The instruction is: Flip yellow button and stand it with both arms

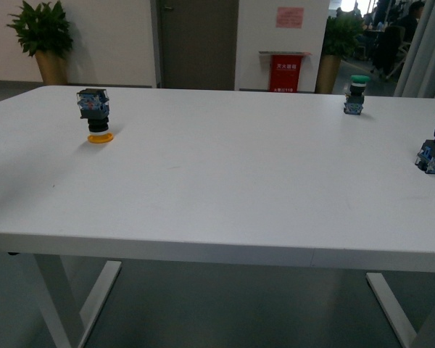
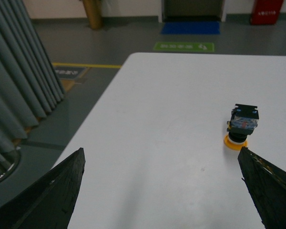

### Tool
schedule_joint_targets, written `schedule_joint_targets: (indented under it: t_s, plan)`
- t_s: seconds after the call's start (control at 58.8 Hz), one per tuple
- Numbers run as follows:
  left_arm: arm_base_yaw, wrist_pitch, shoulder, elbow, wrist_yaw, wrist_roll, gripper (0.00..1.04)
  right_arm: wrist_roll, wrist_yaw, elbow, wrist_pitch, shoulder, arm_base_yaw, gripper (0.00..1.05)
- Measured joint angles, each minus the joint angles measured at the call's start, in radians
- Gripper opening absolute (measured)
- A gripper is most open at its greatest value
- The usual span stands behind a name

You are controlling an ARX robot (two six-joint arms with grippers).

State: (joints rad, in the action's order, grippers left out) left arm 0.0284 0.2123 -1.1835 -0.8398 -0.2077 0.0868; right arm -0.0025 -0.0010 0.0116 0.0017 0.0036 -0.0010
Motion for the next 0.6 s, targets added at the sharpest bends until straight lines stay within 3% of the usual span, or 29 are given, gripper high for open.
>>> schedule_joint_targets:
  t_s: [0.374, 0.595]
  plan:
    - [-0.132, -0.281, -0.546, -0.625, 0.089, -0.034, 0.99, 0.0, 0.0, 0.0, 0.0, 0.0, 0.0, 0.98]
    - [-0.142, -0.373, -0.73, -0.796, 0.056, -0.108, 0.99, 0.0, 0.0, 0.0, 0.0, 0.0, 0.0, 0.98]
